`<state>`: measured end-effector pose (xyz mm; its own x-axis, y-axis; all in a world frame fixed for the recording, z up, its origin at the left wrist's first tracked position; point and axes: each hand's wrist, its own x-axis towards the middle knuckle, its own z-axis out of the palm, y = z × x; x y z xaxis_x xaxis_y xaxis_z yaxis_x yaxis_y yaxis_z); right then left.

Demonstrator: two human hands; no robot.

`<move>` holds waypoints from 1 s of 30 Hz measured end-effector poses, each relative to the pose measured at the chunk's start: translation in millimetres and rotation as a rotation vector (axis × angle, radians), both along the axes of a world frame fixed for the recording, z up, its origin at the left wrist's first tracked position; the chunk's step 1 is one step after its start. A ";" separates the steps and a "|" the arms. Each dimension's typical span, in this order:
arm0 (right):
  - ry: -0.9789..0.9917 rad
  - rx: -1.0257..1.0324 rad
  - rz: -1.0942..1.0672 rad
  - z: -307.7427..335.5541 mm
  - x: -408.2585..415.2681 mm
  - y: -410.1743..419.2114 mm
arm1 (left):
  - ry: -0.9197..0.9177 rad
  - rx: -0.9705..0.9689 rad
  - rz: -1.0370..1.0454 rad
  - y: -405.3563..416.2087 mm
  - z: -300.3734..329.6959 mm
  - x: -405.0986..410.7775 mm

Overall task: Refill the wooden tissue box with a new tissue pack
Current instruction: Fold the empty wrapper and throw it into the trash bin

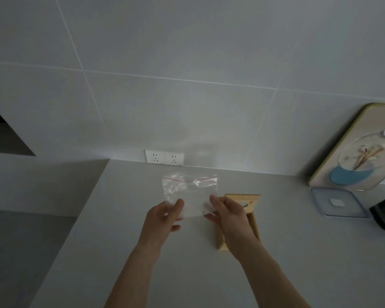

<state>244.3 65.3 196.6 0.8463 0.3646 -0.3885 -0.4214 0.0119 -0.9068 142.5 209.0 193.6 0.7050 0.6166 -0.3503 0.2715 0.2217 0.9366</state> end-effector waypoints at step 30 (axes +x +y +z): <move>0.083 -0.215 -0.069 -63.6 -72.2 -146.9 | 0.149 0.105 -0.111 -125.7 -58.9 -48.8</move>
